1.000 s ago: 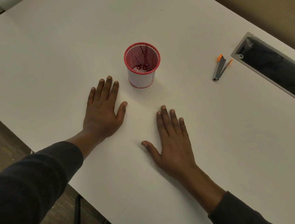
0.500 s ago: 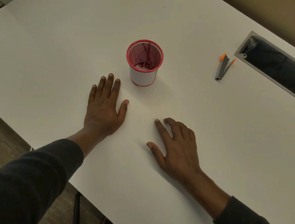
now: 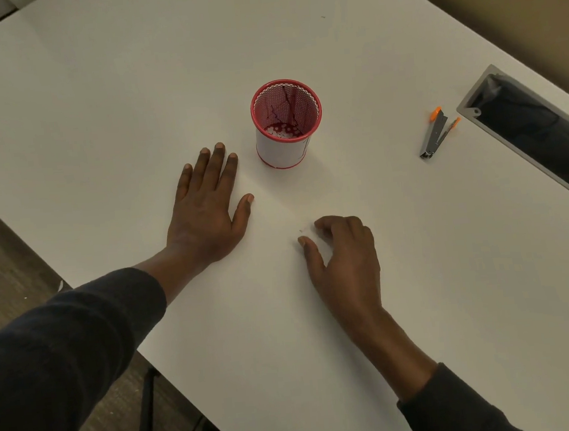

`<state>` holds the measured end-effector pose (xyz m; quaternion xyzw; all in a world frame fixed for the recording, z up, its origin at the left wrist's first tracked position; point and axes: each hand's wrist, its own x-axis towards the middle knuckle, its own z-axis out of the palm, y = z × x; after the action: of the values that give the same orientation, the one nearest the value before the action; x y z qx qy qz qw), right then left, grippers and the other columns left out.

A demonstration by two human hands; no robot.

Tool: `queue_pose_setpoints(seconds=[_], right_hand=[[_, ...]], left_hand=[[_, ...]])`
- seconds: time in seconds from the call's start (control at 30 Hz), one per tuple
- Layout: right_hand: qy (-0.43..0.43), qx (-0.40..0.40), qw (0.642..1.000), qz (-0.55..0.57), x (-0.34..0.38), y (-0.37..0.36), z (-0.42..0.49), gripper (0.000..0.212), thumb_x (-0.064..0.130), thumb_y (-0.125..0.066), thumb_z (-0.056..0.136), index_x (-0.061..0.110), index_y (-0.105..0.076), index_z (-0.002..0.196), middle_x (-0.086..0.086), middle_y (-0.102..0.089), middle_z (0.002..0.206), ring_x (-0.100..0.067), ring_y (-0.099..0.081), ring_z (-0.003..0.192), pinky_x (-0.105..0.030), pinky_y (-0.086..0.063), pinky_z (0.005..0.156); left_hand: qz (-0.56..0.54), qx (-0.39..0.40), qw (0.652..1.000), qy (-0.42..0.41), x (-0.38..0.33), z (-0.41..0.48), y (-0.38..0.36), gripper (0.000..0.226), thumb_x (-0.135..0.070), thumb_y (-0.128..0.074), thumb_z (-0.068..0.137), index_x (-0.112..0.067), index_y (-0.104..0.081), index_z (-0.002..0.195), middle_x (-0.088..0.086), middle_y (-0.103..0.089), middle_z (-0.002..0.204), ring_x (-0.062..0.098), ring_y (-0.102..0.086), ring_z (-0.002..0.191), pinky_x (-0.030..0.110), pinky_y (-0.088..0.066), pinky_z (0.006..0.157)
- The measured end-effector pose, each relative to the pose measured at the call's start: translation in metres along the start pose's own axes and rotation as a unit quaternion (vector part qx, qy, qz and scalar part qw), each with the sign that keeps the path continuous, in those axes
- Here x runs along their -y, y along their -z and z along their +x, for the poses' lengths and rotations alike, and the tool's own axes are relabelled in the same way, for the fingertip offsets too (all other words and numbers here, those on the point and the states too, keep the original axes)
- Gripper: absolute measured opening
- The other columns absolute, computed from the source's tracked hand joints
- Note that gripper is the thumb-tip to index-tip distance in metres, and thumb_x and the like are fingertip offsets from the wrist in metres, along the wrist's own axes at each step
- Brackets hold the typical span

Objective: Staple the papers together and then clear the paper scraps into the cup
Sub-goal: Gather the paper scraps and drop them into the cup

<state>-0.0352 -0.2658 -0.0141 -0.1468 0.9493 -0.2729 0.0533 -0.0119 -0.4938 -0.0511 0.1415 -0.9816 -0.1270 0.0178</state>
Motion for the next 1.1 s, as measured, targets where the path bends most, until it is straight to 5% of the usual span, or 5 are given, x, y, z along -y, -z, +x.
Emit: queue_pose_setpoints(seconds=[0.37,0.83,1.1], right_hand=[[-0.088,0.065,0.994,-0.002,0.02,-0.003,0.023,0.011,0.033,-0.064,0.093,0.022,-0.062,0.097,0.006,-0.059,0.098,-0.016,-0.057,0.095,-0.031,-0.047,0.078],[-0.041,0.13,0.987,-0.088,0.025,0.004,0.037,0.017,0.027,-0.05,0.096,0.014,-0.06,0.096,-0.002,-0.06,0.102,-0.024,-0.056,0.097,-0.034,-0.044,0.079],[-0.121,0.14,0.971,0.155,0.016,0.038,0.053,0.016,0.029,-0.065,0.091,0.018,-0.069,0.081,0.01,-0.064,0.069,0.0,-0.055,0.056,-0.016,-0.042,0.051]], left_hand=[[-0.005,-0.005,1.0,-0.002,0.0,0.0,-0.001,0.07,-0.052,-0.028,0.102,-0.016,-0.017,0.162,0.007,-0.01,0.171,0.024,-0.005,0.158,0.048,-0.011,0.128],[0.0,0.002,1.0,-0.001,0.0,0.0,0.0,0.072,-0.054,-0.023,0.101,-0.016,-0.014,0.162,0.007,-0.007,0.171,0.025,-0.003,0.158,0.048,-0.011,0.128],[-0.004,-0.005,1.0,-0.001,0.0,0.0,0.0,0.071,-0.052,-0.026,0.101,-0.015,-0.017,0.162,0.007,-0.009,0.171,0.025,-0.005,0.158,0.048,-0.01,0.128]])
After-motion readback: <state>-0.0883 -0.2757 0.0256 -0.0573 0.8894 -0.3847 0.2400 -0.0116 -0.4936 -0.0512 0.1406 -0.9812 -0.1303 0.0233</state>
